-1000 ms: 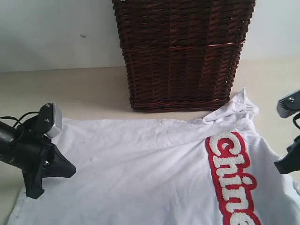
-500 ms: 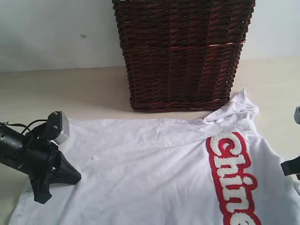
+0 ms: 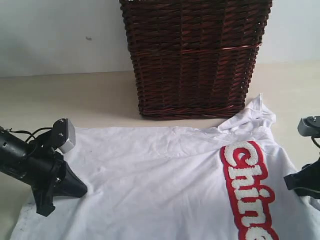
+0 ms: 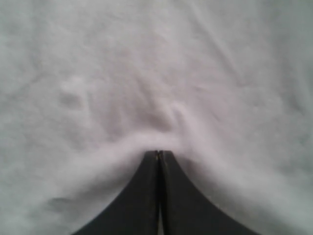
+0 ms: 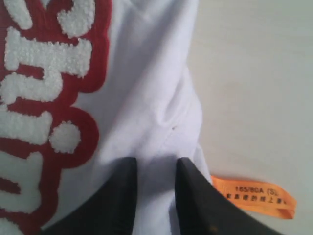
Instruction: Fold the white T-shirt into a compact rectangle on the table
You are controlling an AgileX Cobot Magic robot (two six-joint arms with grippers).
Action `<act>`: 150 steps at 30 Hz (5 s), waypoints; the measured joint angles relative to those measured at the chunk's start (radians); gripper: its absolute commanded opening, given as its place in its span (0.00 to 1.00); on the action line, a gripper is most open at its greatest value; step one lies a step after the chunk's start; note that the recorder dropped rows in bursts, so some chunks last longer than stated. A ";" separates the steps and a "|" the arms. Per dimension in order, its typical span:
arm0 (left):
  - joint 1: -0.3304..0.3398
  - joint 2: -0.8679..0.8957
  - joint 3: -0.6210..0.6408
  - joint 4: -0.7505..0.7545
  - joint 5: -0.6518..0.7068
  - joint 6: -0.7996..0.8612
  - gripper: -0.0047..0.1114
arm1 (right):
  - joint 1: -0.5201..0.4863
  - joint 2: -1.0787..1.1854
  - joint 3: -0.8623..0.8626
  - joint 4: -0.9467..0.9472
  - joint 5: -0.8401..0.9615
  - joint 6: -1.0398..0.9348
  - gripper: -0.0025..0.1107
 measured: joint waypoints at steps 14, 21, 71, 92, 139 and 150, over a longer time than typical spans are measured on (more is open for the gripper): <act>0.000 0.000 -0.002 0.025 0.000 -0.021 0.04 | 0.000 0.090 0.000 -0.025 -0.102 0.009 0.02; 0.000 0.000 -0.002 0.026 0.000 -0.021 0.04 | 0.000 0.090 -0.002 -0.516 -0.110 0.559 0.02; 0.000 -1.340 0.243 -0.566 -0.744 -0.637 0.04 | 0.000 -1.115 -0.117 -0.732 0.179 0.690 0.02; 0.000 -1.193 0.305 0.221 0.306 -1.148 0.04 | 0.000 -1.178 -0.117 -0.374 0.559 0.323 0.02; -0.087 -0.215 0.086 0.750 -0.023 -0.465 0.90 | 0.000 -1.179 -0.117 -0.322 0.665 0.322 0.02; -0.087 -0.201 0.080 0.741 -0.021 -0.465 0.90 | 0.000 -1.179 -0.117 -0.317 0.676 0.322 0.02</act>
